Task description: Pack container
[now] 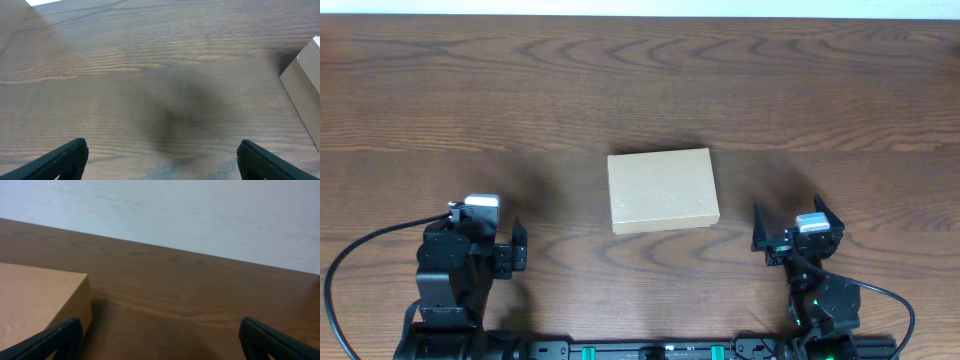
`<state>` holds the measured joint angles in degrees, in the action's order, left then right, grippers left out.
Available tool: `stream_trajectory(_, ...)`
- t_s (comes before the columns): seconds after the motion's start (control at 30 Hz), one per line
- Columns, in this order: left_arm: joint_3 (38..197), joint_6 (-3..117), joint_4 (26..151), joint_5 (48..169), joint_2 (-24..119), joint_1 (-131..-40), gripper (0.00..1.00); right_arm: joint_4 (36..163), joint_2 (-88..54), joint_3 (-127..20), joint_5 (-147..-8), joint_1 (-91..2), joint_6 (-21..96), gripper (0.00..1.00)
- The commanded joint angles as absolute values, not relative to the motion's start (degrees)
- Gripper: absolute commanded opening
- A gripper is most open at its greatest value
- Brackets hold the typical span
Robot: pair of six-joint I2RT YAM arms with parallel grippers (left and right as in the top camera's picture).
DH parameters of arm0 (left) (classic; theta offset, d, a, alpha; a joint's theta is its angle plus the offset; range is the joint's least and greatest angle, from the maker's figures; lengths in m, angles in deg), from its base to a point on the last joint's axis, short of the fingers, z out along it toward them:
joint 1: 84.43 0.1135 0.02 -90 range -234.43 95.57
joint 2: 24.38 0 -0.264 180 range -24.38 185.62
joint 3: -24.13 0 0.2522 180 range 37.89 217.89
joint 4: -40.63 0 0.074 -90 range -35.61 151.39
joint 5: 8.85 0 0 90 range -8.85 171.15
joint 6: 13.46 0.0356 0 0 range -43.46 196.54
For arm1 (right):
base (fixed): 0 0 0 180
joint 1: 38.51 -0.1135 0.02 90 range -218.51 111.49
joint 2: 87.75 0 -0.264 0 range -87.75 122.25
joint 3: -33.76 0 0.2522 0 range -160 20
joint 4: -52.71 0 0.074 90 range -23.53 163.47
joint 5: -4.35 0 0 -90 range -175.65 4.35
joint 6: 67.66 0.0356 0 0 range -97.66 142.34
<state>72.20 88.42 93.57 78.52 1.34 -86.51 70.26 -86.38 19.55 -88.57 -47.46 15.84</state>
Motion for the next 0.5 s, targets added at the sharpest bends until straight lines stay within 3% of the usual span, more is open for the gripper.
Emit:
stream_trajectory(0.0, 72.0, 88.8, 93.6, 77.8, 1.0, -86.4, 0.96, 70.8, -86.8, 19.7, -85.9, -48.3, 14.8, 0.99)
stream_trajectory(0.47, 72.0, 88.8, 93.6, 77.8, 1.0, -86.4, 0.96, 70.8, -86.8, 19.7, -85.8, -45.1, 16.5, 0.99)
